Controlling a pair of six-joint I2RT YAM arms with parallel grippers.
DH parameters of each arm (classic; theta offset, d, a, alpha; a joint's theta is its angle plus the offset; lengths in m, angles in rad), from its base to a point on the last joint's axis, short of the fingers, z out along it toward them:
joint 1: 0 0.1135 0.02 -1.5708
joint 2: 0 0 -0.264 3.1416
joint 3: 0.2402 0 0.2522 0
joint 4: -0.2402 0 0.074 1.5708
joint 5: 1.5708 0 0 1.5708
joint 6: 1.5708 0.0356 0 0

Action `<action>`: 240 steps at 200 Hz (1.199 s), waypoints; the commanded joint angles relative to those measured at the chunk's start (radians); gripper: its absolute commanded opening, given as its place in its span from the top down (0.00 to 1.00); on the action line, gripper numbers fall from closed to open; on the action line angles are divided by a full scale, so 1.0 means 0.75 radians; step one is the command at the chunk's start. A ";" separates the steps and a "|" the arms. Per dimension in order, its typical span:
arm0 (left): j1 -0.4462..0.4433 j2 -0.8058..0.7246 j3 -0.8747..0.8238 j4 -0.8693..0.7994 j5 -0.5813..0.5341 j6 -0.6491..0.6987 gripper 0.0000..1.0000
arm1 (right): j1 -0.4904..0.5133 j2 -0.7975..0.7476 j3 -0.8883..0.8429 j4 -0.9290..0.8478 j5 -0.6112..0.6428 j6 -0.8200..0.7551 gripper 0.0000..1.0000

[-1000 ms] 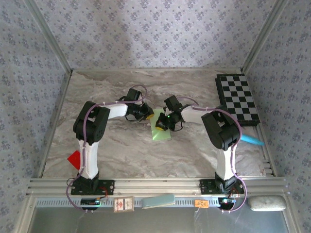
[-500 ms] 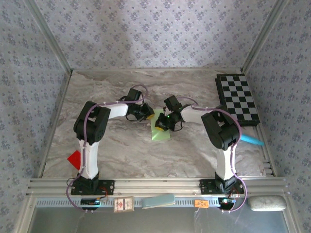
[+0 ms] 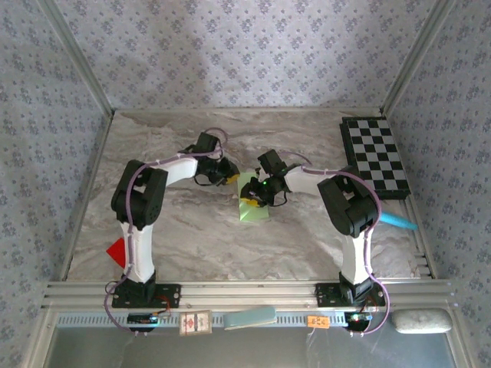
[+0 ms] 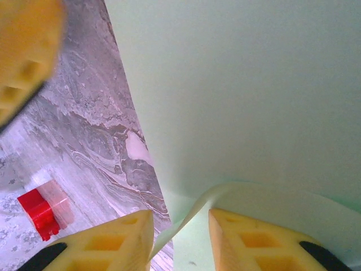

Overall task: Fold a paper plane with a square sheet of paper (pick it up from the middle)
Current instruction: Fold the triangle a second time at the center of the table.

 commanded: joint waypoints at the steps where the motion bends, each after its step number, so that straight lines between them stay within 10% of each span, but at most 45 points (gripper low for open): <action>1: 0.022 -0.146 0.000 -0.044 -0.032 0.040 0.78 | 0.004 0.046 -0.002 -0.088 0.055 -0.016 0.63; 102: -0.043 -0.397 -0.325 -0.008 -0.097 -0.004 0.76 | 0.000 0.042 -0.001 -0.109 0.072 -0.050 0.53; 180: -0.142 -0.332 -0.368 0.059 -0.061 -0.051 0.85 | -0.001 0.050 -0.001 -0.174 0.117 -0.071 0.87; 240: -0.189 -0.226 -0.303 0.054 -0.048 -0.047 0.93 | -0.002 0.056 0.040 -0.194 0.118 -0.081 0.94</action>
